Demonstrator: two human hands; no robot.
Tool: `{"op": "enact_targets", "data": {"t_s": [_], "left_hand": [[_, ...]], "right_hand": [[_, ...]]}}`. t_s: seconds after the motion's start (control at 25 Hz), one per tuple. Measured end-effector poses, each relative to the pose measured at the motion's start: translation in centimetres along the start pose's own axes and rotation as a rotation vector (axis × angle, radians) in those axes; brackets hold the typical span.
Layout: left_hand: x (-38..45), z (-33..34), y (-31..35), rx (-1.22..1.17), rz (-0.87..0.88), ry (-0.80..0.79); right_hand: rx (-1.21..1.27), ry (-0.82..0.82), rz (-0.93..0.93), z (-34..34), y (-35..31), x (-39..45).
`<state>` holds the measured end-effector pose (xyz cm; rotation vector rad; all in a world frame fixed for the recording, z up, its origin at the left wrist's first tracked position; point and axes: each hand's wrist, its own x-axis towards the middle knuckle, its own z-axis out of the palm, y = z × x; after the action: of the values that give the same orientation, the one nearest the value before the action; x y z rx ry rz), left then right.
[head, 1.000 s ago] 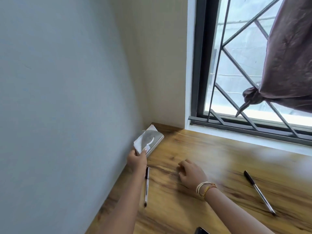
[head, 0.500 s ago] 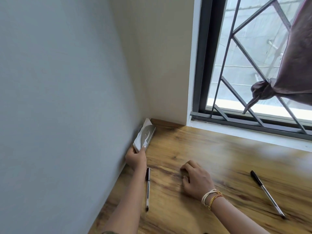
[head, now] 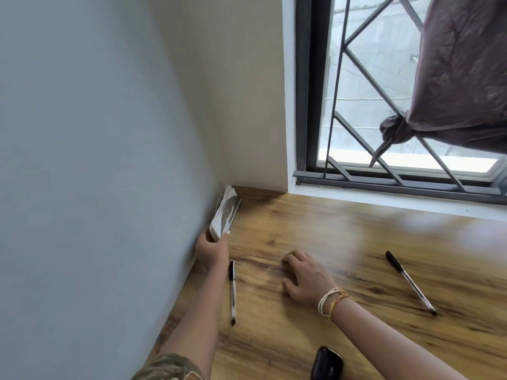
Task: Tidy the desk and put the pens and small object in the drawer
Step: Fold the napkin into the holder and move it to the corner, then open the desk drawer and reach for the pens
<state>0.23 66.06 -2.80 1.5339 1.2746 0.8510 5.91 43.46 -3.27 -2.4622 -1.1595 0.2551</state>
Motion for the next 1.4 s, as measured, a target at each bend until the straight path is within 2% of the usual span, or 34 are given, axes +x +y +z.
{"op": "enact_targets", "data": {"t_s": [0.2, 0.32, 0.6, 1.08, 1.4], "left_hand": [[-5.2, -0.8, 0.2, 0.113, 0.047, -0.023], [-10.1, -0.4, -0.1, 0.282, 0.181, -0.074], [-21.4, -0.2, -0.8, 0.492, 0.469, -0.304], [-47.8, -2.5, -3.4, 0.475, 0.563, -0.542], [-57.1, -3.7, -4.7, 0.522, 0.616, -0.845]], "right_hand": [[0.028, -0.010, -0.007, -0.6, 0.2, -1.7], [0.013, 0.051, 0.021, -1.3, 0.9, -4.2], [-0.011, 0.086, 0.118, -4.0, 5.0, -14.0], [0.052, 0.191, 0.234, -8.6, 11.8, -36.9], [0.044, 0.265, 0.388, -8.4, 14.4, -47.6]]}}
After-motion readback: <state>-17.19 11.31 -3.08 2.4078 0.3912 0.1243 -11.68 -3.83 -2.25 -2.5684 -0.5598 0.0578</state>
